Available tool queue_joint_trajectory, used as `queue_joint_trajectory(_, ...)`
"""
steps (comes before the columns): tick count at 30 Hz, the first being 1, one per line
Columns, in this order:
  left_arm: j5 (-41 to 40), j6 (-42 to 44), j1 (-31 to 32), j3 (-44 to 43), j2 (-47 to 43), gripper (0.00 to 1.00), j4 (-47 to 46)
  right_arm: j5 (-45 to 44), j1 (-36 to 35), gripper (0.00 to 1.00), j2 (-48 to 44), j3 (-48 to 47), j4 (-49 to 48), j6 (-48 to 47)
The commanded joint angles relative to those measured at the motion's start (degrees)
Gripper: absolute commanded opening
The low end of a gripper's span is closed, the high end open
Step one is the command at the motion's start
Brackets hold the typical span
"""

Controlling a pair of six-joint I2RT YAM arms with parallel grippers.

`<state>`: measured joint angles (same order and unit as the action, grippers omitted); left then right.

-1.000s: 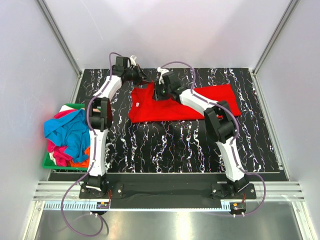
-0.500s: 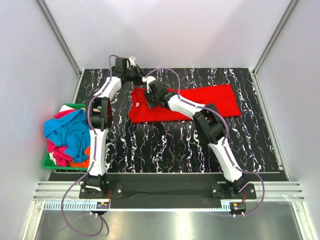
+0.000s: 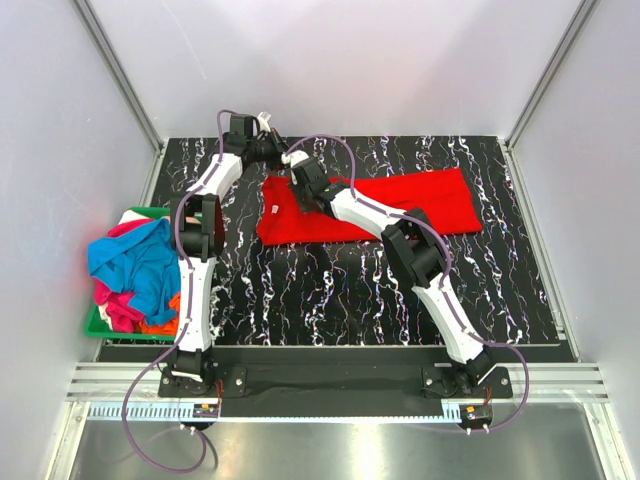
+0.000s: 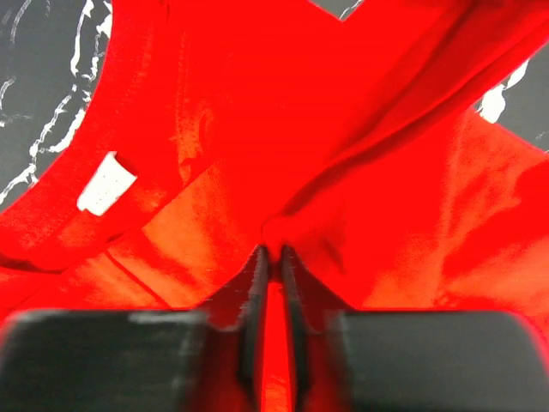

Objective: Fold and stack the t-shirts
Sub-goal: Fold the tshirt

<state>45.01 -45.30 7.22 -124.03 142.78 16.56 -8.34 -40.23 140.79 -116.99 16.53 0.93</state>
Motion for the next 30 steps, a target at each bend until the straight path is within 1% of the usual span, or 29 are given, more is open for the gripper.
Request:
queue_joint_trajectory(1,2.3,-0.6,-0.5,0.2,-0.2,0.0,-3.0,-3.3,-0.6,0.07,0.6,-3.1,-0.2,-0.7)
queue_joint_trajectory(3,2.4,-0.4,-0.5,0.6,-0.3,0.0,-3.0,-3.9,-0.7,0.0,0.3,-3.2,-0.1,-0.7)
queue_joint_trajectory(8,1.9,-0.1,-0.8,1.7,-1.1,0.0,-2.6,-4.8,-0.6,0.0,-1.7,-2.5,-0.1,-0.7)
queue_joint_trajectory(13,-3.3,3.6,-1.2,2.5,-3.8,0.0,3.6,-7.2,-0.6,0.0,-4.8,-0.3,-0.2,-3.6)
queue_joint_trajectory(16,-5.2,3.3,-1.9,3.9,-5.8,0.0,4.8,-5.9,-0.2,0.0,-6.0,0.8,-0.2,-4.9)
queue_joint_trajectory(21,-7.3,4.3,-2.1,4.7,-7.5,0.0,8.8,-6.6,0.4,0.0,-7.7,2.3,-0.6,-5.2)
queue_joint_trajectory(25,-7.8,4.8,-2.1,7.0,-9.7,0.0,10.7,-7.6,0.8,0.0,-9.7,6.0,-2.3,-7.3)
queue_joint_trajectory(30,-9.6,5.2,-2.1,10.9,-12.9,0.0,12.1,-4.1,1.6,0.0,-13.5,11.2,-4.2,-8.4)
